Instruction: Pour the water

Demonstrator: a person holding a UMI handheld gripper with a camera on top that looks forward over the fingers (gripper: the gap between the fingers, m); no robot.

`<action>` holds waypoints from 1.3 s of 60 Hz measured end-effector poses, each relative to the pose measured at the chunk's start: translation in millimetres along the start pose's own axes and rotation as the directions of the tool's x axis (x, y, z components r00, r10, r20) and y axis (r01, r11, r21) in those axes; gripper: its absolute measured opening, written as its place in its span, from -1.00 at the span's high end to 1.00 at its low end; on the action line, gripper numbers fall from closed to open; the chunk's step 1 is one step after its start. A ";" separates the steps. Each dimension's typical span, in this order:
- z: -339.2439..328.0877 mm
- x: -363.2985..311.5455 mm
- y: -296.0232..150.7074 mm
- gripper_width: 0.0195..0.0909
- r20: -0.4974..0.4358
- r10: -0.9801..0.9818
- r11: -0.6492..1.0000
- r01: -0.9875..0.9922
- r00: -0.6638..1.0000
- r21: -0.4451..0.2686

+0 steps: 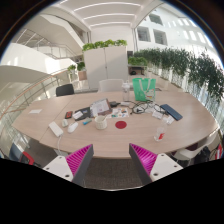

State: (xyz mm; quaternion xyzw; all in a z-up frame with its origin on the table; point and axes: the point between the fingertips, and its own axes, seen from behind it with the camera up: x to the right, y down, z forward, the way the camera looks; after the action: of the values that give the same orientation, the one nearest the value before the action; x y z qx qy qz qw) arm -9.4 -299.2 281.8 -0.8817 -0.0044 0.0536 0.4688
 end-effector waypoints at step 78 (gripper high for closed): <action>334.8 307.2 24.4 0.20 -0.091 -0.023 0.967 0.045 0.996 0.250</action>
State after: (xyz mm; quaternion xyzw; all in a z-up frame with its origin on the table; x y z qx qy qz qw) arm 261.9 -18.5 48.1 -0.8163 0.0079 0.0069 0.5776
